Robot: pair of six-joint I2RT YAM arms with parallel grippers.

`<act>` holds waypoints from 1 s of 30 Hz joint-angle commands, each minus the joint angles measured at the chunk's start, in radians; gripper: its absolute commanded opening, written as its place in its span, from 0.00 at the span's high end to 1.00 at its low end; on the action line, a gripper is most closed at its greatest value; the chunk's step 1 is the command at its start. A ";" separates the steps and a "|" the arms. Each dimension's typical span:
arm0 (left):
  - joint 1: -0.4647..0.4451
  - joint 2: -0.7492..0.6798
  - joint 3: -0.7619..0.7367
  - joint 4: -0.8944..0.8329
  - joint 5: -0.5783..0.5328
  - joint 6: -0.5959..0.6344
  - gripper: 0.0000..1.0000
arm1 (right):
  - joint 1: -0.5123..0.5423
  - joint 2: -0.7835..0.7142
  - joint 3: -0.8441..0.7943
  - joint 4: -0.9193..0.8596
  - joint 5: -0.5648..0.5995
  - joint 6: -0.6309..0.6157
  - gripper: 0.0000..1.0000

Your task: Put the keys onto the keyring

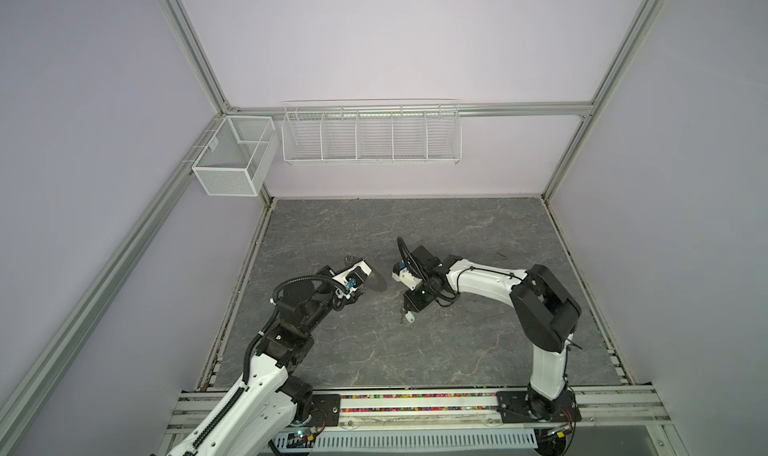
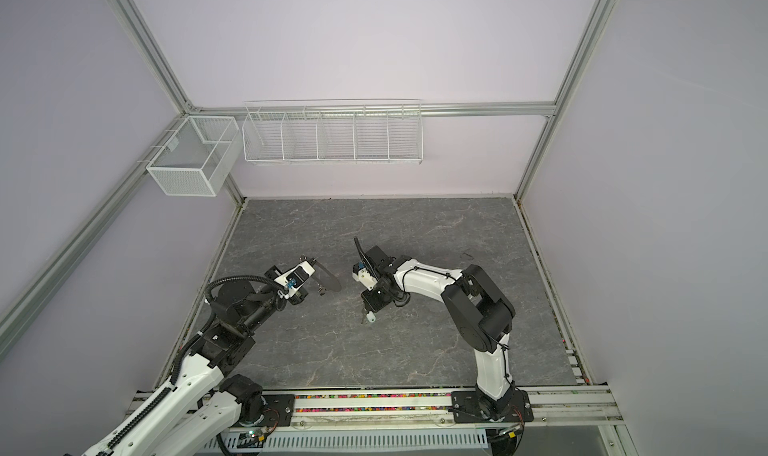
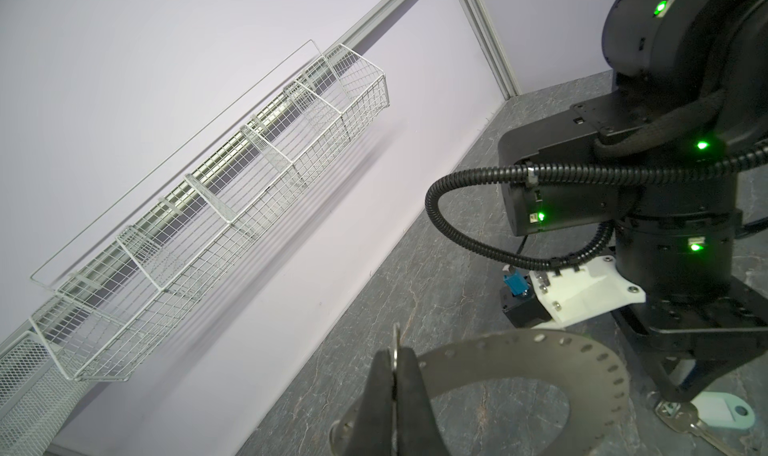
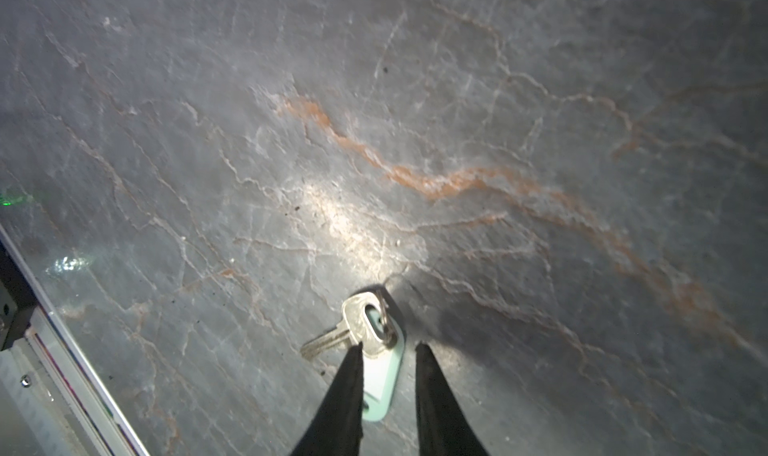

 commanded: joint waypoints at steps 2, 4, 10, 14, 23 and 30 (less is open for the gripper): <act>0.006 -0.015 -0.008 0.031 0.017 -0.009 1.00 | 0.009 0.029 0.002 0.026 0.000 -0.006 0.77; 0.006 -0.014 -0.008 0.030 0.015 -0.009 1.00 | 0.012 0.034 0.002 0.029 -0.006 -0.006 0.78; 0.006 -0.011 -0.008 0.029 0.014 -0.007 1.00 | 0.017 0.048 0.009 0.025 -0.021 -0.010 0.80; 0.006 -0.007 -0.008 0.032 0.014 -0.007 1.00 | 0.023 0.058 0.014 0.024 -0.013 -0.010 0.83; 0.006 -0.010 -0.010 0.032 0.012 -0.006 1.00 | 0.030 0.029 0.036 -0.052 0.026 -0.025 0.92; 0.006 -0.009 -0.018 0.047 0.013 -0.010 1.00 | 0.030 0.035 0.112 -0.255 0.081 -0.096 0.93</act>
